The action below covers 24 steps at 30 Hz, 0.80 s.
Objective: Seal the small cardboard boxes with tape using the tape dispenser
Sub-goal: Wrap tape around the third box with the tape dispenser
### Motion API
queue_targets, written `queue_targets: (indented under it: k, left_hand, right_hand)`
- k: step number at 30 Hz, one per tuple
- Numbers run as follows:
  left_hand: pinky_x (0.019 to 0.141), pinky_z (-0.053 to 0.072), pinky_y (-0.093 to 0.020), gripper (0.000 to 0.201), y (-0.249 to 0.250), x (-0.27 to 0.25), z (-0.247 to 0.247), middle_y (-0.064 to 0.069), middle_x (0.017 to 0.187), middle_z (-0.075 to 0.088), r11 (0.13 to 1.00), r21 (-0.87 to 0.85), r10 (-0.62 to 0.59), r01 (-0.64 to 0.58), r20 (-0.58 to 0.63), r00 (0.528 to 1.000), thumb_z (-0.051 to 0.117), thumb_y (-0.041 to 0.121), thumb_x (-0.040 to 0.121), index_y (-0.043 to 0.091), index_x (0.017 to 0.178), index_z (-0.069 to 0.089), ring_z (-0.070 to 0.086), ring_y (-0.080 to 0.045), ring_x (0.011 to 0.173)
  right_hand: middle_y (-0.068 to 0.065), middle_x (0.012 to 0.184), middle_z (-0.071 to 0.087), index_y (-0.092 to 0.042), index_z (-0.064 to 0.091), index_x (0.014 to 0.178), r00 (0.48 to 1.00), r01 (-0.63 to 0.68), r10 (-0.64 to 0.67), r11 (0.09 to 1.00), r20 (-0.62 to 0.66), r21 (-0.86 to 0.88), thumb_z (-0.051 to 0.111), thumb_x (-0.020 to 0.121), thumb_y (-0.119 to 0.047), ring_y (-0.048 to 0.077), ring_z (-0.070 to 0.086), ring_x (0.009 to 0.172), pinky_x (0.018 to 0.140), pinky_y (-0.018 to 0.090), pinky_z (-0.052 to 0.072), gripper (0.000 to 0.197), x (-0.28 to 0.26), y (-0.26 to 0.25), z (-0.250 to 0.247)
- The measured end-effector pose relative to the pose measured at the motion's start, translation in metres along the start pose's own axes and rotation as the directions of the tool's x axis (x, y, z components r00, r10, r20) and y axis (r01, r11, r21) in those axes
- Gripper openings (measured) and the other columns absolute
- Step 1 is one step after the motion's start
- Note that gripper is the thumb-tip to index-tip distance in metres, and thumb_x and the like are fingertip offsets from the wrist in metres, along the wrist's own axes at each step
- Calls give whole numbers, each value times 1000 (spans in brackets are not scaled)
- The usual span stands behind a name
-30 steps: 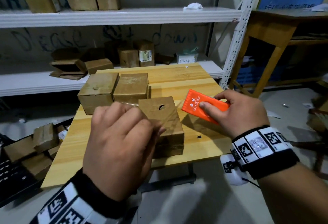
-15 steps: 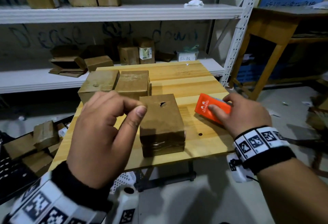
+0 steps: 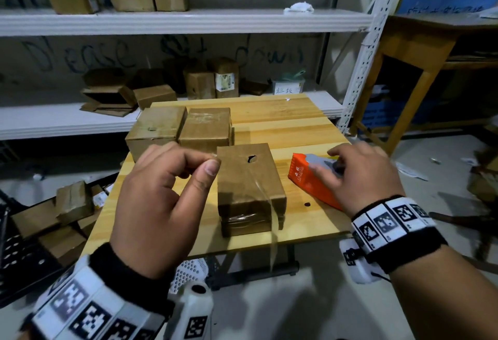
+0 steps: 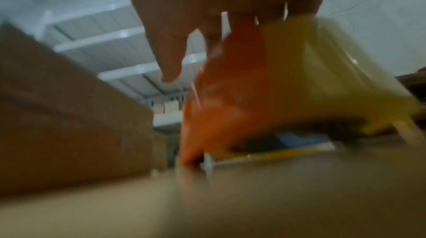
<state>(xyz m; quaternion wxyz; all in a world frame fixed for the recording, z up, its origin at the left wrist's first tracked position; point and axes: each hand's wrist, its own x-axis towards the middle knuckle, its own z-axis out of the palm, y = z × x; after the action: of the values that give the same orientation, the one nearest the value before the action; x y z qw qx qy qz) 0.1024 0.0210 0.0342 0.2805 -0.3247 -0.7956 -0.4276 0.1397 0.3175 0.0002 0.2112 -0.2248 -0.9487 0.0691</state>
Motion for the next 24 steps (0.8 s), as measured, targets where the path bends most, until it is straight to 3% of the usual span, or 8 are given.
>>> queue_targets:
  k: [2,4,7,9,13,17,21,24]
  left_hand:
    - [75,40,-14,7,0,-1,0,21,87,63,1000,-1,-5,5,-10,1000,65,27,98,30,92,68,59,-6,86]
    - [74,38,-12,8,0,-2,2,22,85,63,1000,1,-15,15,-16,1000,66,27,97,28,91,70,59,-5,85]
    - [74,37,-10,9,1,-2,4,23,83,62,1000,9,-21,22,-19,1000,67,28,96,25,90,74,59,-3,84]
    - [73,37,-9,10,3,-3,5,24,83,62,1000,11,-13,13,-23,1000,68,28,95,24,90,75,59,-2,83]
    - [73,38,-11,11,7,-4,6,24,82,62,1000,5,4,-4,-31,1000,70,27,95,21,89,76,60,-4,81]
    - [72,39,-12,11,6,-5,5,24,82,63,1000,-6,-13,13,-35,999,69,27,95,22,89,76,60,-5,82]
    - [70,46,-20,11,-3,-6,4,11,79,71,981,-128,-157,145,-89,984,69,30,96,25,88,76,64,-12,79]
    - [69,52,-23,12,-14,-3,8,4,76,74,905,-300,-344,302,-96,934,73,27,96,29,84,77,68,-10,75]
  right_hand:
    - [-3,105,66,-25,71,114,993,67,-39,962,-110,266,50,86,-77,18,61,102,89,43,55,62,-7,-8,-13]
    - [-13,99,64,-30,70,110,984,142,-64,838,-163,526,50,86,-78,3,61,94,80,34,57,57,-21,-23,-26]
    - [-19,107,65,-41,66,113,984,164,-162,642,-76,749,52,76,-88,-2,64,100,80,32,60,62,-46,-51,-44]
    - [-23,111,63,-47,63,118,969,168,-247,638,-7,752,58,67,-91,-4,62,107,86,27,58,68,-58,-65,-48]
    - [-23,110,62,-36,68,125,953,238,-303,730,-8,641,72,65,-79,-5,59,108,87,14,50,74,-66,-79,-38]
    - [-22,102,66,-33,74,112,956,247,-293,740,-31,626,75,79,-55,-5,60,102,84,8,47,39,-61,-72,-26]
    - [-17,92,73,-31,78,95,970,180,-245,713,0,678,77,84,-41,-1,67,95,83,21,56,14,-54,-63,-21]
    - [-13,82,76,-28,78,83,979,63,-192,604,69,794,79,88,-31,4,71,82,75,22,58,6,-49,-58,-17]
